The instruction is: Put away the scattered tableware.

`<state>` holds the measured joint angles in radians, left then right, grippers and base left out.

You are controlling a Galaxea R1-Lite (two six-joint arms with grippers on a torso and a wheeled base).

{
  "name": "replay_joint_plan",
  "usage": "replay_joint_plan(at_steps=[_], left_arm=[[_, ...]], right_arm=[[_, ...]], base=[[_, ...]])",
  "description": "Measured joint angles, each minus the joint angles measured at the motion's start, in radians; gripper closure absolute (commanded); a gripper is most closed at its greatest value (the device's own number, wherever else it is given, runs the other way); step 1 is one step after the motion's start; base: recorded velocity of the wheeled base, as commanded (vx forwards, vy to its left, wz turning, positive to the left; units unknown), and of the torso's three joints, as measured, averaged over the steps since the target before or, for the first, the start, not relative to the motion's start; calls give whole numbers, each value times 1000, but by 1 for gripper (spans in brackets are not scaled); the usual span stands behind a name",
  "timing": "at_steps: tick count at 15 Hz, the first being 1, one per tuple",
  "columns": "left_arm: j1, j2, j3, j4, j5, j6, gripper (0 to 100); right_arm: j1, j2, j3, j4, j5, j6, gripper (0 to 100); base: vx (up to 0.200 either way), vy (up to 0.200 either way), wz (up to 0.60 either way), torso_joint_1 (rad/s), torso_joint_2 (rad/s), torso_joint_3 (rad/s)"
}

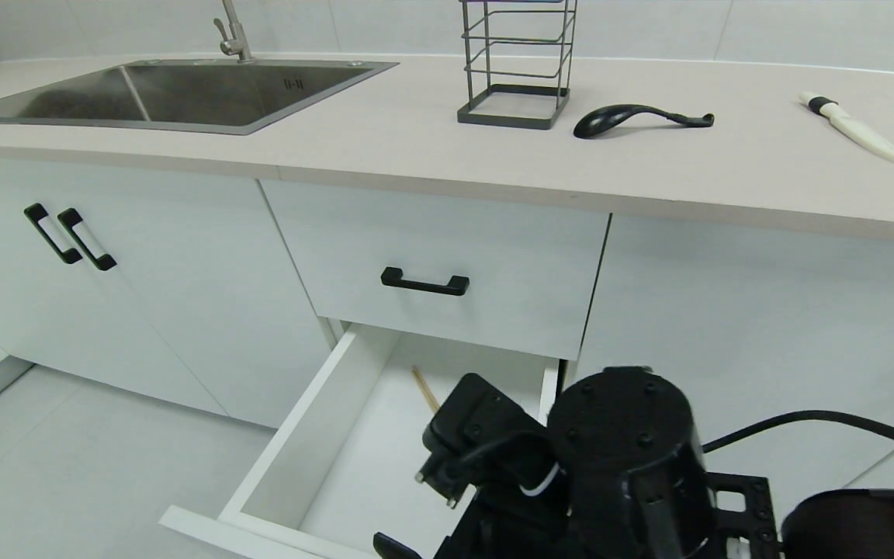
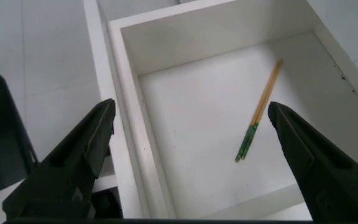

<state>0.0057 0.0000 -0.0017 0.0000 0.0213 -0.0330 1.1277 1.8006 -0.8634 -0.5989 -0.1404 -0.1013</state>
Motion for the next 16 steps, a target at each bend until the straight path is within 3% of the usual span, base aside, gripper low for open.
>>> replay_joint_plan(at_steps=[3,6,14,16], left_arm=[[0,0,0,0,0,0,0],[0,0,0,0,0,0,0],[0,0,0,0,0,0,0],[0,0,0,0,0,0,0]], right_arm=[[-26,-45,116,-168,127,4,0],[-70,-82,194,-205,266,0,0],[-155,-223,412,-209,277,-41,0],[-160,-257,450,-206,221,-52,0]], base=[[0,0,0,0,0,0],[0,0,0,0,0,0],[0,0,0,0,0,0],[0,0,0,0,0,0]])
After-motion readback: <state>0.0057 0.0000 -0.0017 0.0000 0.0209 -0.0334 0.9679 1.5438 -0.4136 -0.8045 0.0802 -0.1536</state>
